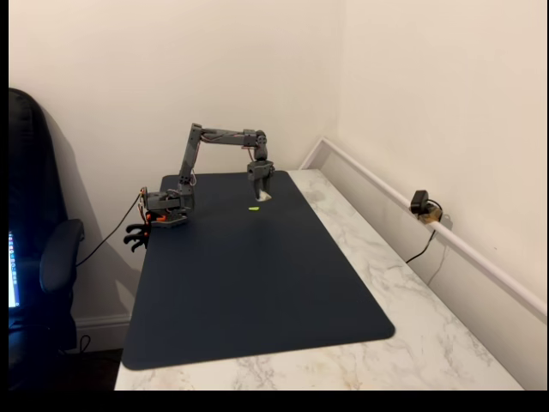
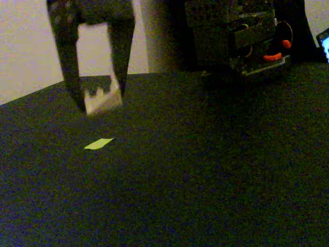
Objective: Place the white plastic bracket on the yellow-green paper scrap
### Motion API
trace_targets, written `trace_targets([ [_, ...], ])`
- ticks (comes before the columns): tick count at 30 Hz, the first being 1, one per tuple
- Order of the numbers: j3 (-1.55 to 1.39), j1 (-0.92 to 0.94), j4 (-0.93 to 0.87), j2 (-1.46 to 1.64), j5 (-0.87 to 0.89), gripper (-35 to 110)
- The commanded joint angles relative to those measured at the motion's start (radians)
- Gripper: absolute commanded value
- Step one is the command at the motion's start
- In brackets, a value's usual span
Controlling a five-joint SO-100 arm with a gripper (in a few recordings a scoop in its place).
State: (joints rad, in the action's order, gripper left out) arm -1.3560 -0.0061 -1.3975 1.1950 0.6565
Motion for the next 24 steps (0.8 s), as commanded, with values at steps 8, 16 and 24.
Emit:
trace_targets([
  [8, -0.061, 0.130, 0.052, -0.005, -0.003, 0],
  [16, -0.152, 0.178, 0.080, 0.043, -0.032, 0],
  [24, -0.135, 0.189, 0.077, -0.002, -0.071, 7],
])
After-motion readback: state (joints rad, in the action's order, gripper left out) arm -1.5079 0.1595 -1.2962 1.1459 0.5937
